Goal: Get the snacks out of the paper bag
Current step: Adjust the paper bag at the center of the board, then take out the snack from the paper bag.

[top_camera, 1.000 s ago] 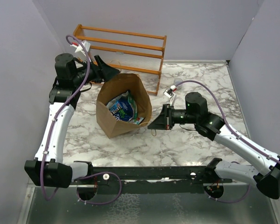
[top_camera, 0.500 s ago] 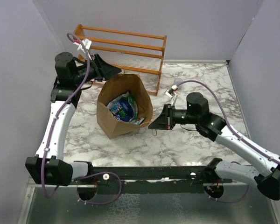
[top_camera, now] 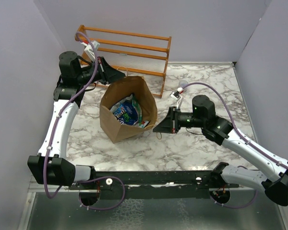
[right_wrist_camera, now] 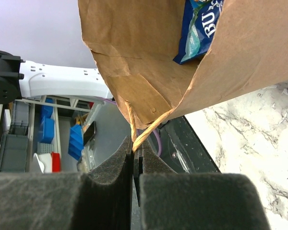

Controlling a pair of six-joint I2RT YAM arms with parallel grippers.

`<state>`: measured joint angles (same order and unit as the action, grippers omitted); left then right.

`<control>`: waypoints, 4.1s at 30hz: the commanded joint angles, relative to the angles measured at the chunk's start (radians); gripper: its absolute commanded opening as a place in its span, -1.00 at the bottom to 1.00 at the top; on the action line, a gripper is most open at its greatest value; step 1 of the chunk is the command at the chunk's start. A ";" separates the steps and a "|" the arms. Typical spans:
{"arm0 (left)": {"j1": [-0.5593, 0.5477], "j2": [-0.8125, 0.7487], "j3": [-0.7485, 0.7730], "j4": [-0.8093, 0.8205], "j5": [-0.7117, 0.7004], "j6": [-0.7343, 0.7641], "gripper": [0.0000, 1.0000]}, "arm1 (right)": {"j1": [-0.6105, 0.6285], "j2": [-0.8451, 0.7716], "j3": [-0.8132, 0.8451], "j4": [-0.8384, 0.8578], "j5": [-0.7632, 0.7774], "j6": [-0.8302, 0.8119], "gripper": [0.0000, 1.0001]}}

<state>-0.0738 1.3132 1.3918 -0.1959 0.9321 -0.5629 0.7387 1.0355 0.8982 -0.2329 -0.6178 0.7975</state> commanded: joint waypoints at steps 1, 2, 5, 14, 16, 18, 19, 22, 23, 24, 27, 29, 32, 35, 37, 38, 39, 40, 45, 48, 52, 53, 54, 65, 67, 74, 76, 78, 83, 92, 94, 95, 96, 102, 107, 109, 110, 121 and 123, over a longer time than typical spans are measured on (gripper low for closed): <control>0.003 -0.021 0.003 0.058 0.052 0.027 -0.86 | 0.005 -0.009 0.042 -0.020 0.031 -0.025 -0.97; 0.003 -0.022 0.005 0.082 0.054 0.007 -0.93 | 0.005 -0.012 0.043 -0.025 0.043 -0.027 -0.97; 0.003 -0.034 0.043 0.079 -0.039 -0.017 -1.00 | 0.005 -0.010 0.056 -0.055 0.092 -0.060 -0.97; 0.003 -0.108 0.194 -0.094 -0.442 0.029 -1.00 | 0.004 0.167 0.239 -0.216 0.178 -0.246 -0.95; 0.004 -0.114 0.204 -0.117 -0.496 0.053 -1.00 | 0.001 0.215 0.274 -0.214 0.181 -0.279 -0.95; 0.004 -0.120 0.202 -0.113 -0.532 0.071 -1.00 | -0.003 0.269 0.312 -0.225 0.175 -0.296 -0.95; 0.005 -0.118 0.205 -0.110 -0.537 0.079 -1.00 | -0.004 0.293 0.327 -0.226 0.165 -0.303 -0.94; 0.005 -0.105 0.214 -0.112 -0.517 0.094 -1.00 | -0.005 0.336 0.336 -0.229 0.156 -0.320 -0.90; 0.004 -0.107 0.204 -0.106 -0.492 0.095 -1.00 | -0.005 0.344 0.328 -0.237 0.160 -0.324 -0.88; 0.005 -0.112 0.180 -0.091 -0.459 0.096 -1.00 | -0.005 0.348 0.316 -0.252 0.166 -0.325 -0.85; 0.005 -0.152 0.064 -0.010 -0.330 0.074 -1.00 | -0.005 0.331 0.231 -0.263 0.173 -0.325 -0.77; 0.005 -0.184 -0.020 0.090 -0.210 0.034 -1.00 | -0.005 0.302 0.166 -0.264 0.174 -0.327 -0.70; 0.003 -0.234 -0.132 0.205 -0.077 -0.037 -1.00 | -0.006 0.255 0.108 -0.313 0.226 -0.359 -0.55; 0.002 -0.284 -0.192 0.246 -0.053 -0.062 -1.00 | -0.006 0.208 0.070 -0.335 0.295 -0.378 -0.32; 0.002 -0.308 -0.211 0.244 -0.052 -0.064 -1.00 | -0.006 0.188 0.083 -0.357 0.326 -0.406 -0.18; 0.002 -0.317 -0.217 0.245 -0.046 -0.069 -1.00 | -0.006 0.182 0.104 -0.378 0.353 -0.421 -0.11; 0.002 -0.322 -0.221 0.243 -0.042 -0.071 -1.00 | -0.005 0.174 0.129 -0.401 0.383 -0.436 -0.03; 0.002 -0.327 -0.226 0.237 -0.041 -0.071 -1.00 | -0.005 0.165 0.155 -0.423 0.420 -0.454 0.04; 0.002 -0.360 -0.269 0.224 -0.018 -0.052 -1.00 | -0.005 0.108 0.253 -0.458 0.639 -0.519 0.38; 0.002 -0.381 -0.294 0.204 -0.016 -0.033 -1.00 | 0.000 0.094 0.277 -0.369 0.510 -0.550 0.41; 0.002 -0.405 -0.319 0.199 -0.033 -0.026 -1.00 | 0.073 0.152 0.265 -0.203 0.357 -0.518 0.16; 0.002 -0.408 -0.321 0.198 -0.040 -0.028 -1.00 | 0.103 0.181 0.269 -0.174 0.354 -0.513 0.14; 0.002 -0.408 -0.321 0.196 -0.042 -0.028 -1.00 | 0.138 0.209 0.272 -0.143 0.352 -0.524 0.14; 0.002 -0.411 -0.301 0.136 -0.073 -0.024 -1.00 | 0.208 0.370 0.229 0.160 0.489 -0.261 -0.14; 0.002 -0.410 -0.295 0.129 -0.069 -0.027 -1.00 | 0.207 0.418 0.229 0.162 0.518 -0.188 -0.16; 0.002 -0.398 -0.260 0.084 -0.067 -0.004 -1.00 | 0.245 0.499 0.169 0.284 0.707 0.008 -0.15; 0.001 -0.388 -0.243 0.060 -0.068 0.010 -1.00 | 0.247 0.505 0.139 0.310 0.727 0.065 -0.13; 0.001 -0.385 -0.237 0.054 -0.068 0.008 -1.00 | 0.249 0.498 0.072 0.402 0.734 0.080 -0.07; 0.001 -0.395 -0.241 0.056 -0.072 0.001 -1.00 | 0.249 0.549 0.037 0.476 0.753 0.141 0.15; 0.000 -0.407 -0.232 0.040 -0.060 0.008 -1.00 | 0.249 0.587 0.063 0.506 0.729 0.176 0.14; 0.001 -0.412 -0.240 0.049 -0.056 0.002 -1.00 | 0.249 0.573 0.054 0.519 0.732 0.171 0.14; 0.001 -0.414 -0.245 0.050 -0.056 0.000 -1.00 | 0.249 0.572 0.054 0.522 0.732 0.170 0.14; 0.001 -0.415 -0.250 0.053 -0.057 -0.001 -1.00 | 0.249 0.573 0.059 0.522 0.736 0.175 0.13; 0.001 -0.420 -0.270 0.087 -0.041 -0.035 -1.00 | 0.249 0.609 0.098 0.503 0.846 0.241 -0.03; 0.001 -0.423 -0.275 0.086 -0.039 -0.038 -1.00 | 0.249 0.646 0.151 0.482 0.896 0.269 -0.03; 0.000 -0.424 -0.277 0.086 -0.037 -0.042 -1.00 | 0.248 0.657 0.166 0.493 0.892 0.256 -0.03; 0.000 -0.425 -0.277 0.085 -0.038 -0.044 -1.00 | 0.248 0.663 0.177 0.488 0.894 0.250 -0.04; 0.000 -0.432 -0.277 0.091 -0.037 -0.057 -1.00 | 0.249 0.721 0.268 0.366 0.954 0.245 -0.38; 0.000 -0.434 -0.276 0.087 -0.039 -0.056 -1.00 | 0.249 0.723 0.274 0.345 0.965 0.245 -0.37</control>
<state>-0.0723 0.9127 1.1122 -0.1577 0.8715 -0.6006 0.9829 1.7363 1.1267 0.1753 0.2825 1.0496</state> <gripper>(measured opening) 0.019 0.313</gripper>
